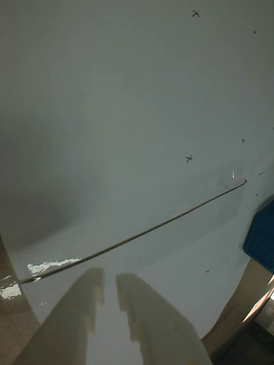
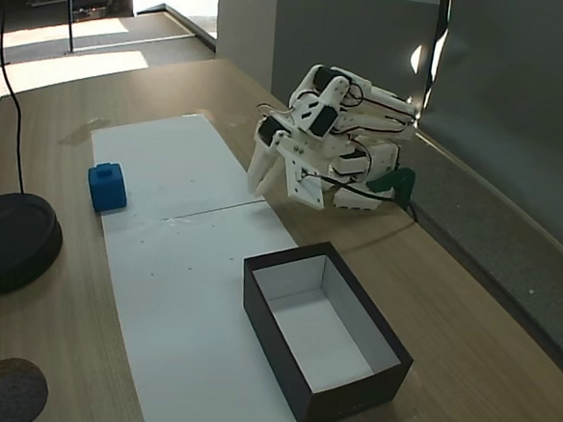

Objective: Grab a blue square and put it in the box.

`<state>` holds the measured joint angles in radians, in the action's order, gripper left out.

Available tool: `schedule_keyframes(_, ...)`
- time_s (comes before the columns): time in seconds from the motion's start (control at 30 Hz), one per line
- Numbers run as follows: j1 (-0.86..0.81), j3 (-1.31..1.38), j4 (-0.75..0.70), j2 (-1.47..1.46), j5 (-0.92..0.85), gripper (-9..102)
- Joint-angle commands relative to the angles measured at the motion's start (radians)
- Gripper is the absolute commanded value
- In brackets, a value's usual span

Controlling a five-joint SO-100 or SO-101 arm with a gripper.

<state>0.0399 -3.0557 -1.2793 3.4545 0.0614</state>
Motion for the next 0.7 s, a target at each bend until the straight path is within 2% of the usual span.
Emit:
schedule_keyframes(0.0,0.009,0.055,-0.012,0.021,0.011,0)
schedule_keyframes(0.13,0.014,0.052,0.003,0.021,0.003,0)
schedule_keyframes(0.23,0.029,0.061,0.120,0.021,0.002,2)
schedule_keyframes(0.3,-0.005,0.103,0.172,0.021,-0.018,6)
schedule_keyframes(0.4,-0.051,0.193,0.199,0.006,-0.155,14)
schedule_keyframes(0.53,-0.064,0.324,0.232,-0.014,-0.138,17)
schedule_keyframes(0.67,-0.071,0.439,0.268,-0.213,-0.140,25)
